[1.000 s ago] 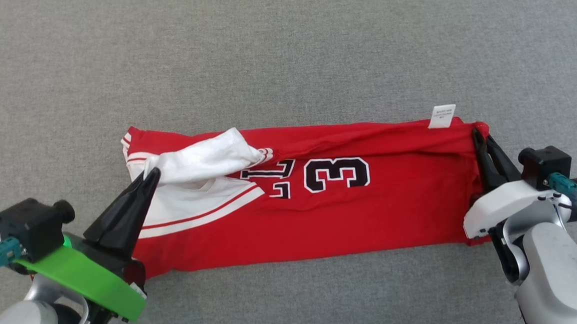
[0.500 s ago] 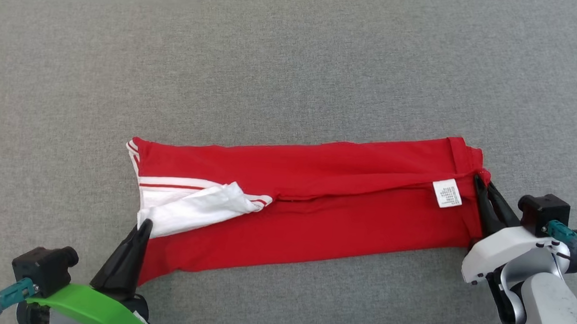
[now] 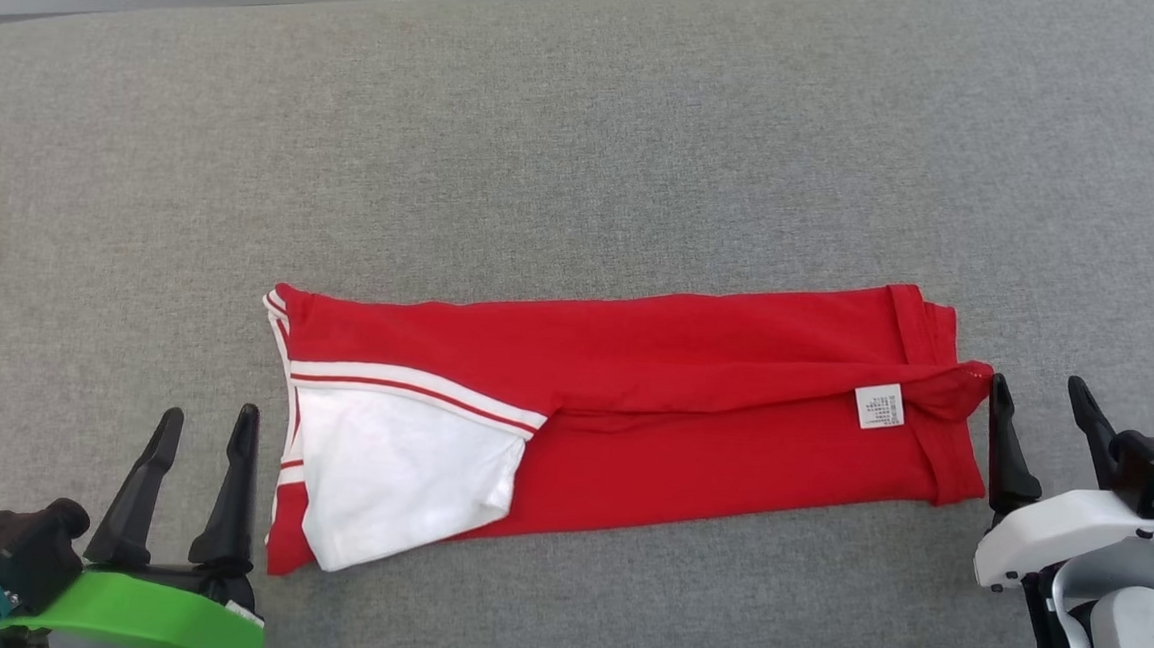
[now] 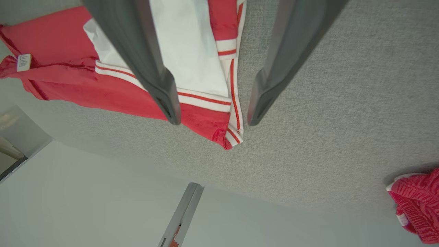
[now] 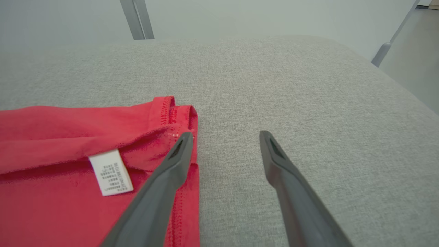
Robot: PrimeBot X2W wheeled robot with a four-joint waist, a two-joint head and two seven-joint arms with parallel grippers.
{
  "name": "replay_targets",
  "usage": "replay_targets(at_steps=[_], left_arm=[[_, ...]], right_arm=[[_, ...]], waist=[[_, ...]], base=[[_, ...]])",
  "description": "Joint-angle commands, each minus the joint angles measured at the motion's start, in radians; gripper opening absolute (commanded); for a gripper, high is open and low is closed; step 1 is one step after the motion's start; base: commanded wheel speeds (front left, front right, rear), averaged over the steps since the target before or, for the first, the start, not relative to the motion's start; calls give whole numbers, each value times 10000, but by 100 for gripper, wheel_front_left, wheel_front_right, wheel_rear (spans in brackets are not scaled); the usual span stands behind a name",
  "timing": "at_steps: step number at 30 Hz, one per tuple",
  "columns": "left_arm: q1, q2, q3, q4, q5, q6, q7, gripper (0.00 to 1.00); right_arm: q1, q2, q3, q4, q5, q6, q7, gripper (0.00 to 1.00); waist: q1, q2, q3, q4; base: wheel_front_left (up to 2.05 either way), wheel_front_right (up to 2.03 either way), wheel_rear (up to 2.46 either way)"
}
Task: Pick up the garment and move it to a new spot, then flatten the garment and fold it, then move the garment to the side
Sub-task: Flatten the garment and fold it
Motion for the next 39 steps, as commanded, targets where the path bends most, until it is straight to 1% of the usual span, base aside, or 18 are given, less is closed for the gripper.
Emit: replay_targets(at_steps=[1, 4, 7, 12, 18, 24, 25, 26, 28, 29, 30, 31, 34, 39], left_arm=[[76, -132, 121, -81, 264, 113, -67, 100], [-79, -451, 325, -140, 785, 256, -82, 100], [-232, -843, 564, -120, 1273, 299, -89, 100], [-272, -1319, 765, 148, 1785, 136, -85, 100], [-352, -1652, 1029, 444, 2029, -85, -86, 100], [-305, -1880, 1302, 625, 2261, -263, -86, 100], [-317, -1904, 1345, 653, 2290, -290, -86, 100], [-343, -1937, 1398, 679, 2335, -337, -86, 100], [-377, -1973, 1438, 749, 2418, -404, -86, 100], [-394, -1978, 1439, 788, 2449, -423, -86, 100], [-425, -1985, 1441, 843, 2488, -453, -86, 100], [-460, -1988, 1430, 885, 2525, -485, -86, 100], [-540, -2006, 1435, 953, 2622, -505, -86, 100], [-548, -2013, 1405, 1062, 2710, -511, -76, 100]], right_arm=[[59, 44, -74, -121, -77, -17, 40, 100], [-203, 115, -113, -333, -108, -17, 338, 100], [-512, 132, 94, -403, -94, -19, 749, 100], [-1117, 27, 522, 51, -161, -19, 1850, 100], [-1414, -158, 638, 946, -146, -17, 2964, 100], [-1400, -77, 755, 1547, 0, -17, 3448, 100], [-1406, -59, 783, 1636, 14, -17, 3496, 94], [-1437, -35, 828, 1757, 36, -16, 3591, 58], [-1504, -10, 890, 1965, 96, -13, 3746, 29], [-1526, -5, 929, 2047, 124, -13, 3806, 18], [-1568, -9, 985, 2125, 193, -13, 3851, 4], [-1632, -32, 1021, 2190, 254, -19, 3891, 0], [-1823, -195, 1083, 2236, 461, -20, 3892, 0], [-2049, -827, 1051, 2079, 858, -30, 3885, 0]], waist=[[1, 0, -35, 23], [1, 0, -63, 30], [1, 0, -56, 33], [1, 0, -28, 122], [1, 0, -33, 452], [1, 0, -85, 671], [1, 0, -94, 689], [1, 0, -106, 707], [1, 0, -131, 719], [1, 0, -142, 717], [1, 0, -156, 708], [1, 0, -170, 692], [1, 0, -216, 590], [1, 0, -274, 294]], base=[[0, 0, 0], [0, 0, 0], [0, 0, 0], [0, 0, 0], [0, 0, 0], [0, 0, 0], [0, 0, 0], [0, 0, 0], [0, 0, 0], [0, 0, 0], [0, 0, 0], [0, 0, 0], [0, 0, 0], [0, 0, 0]])
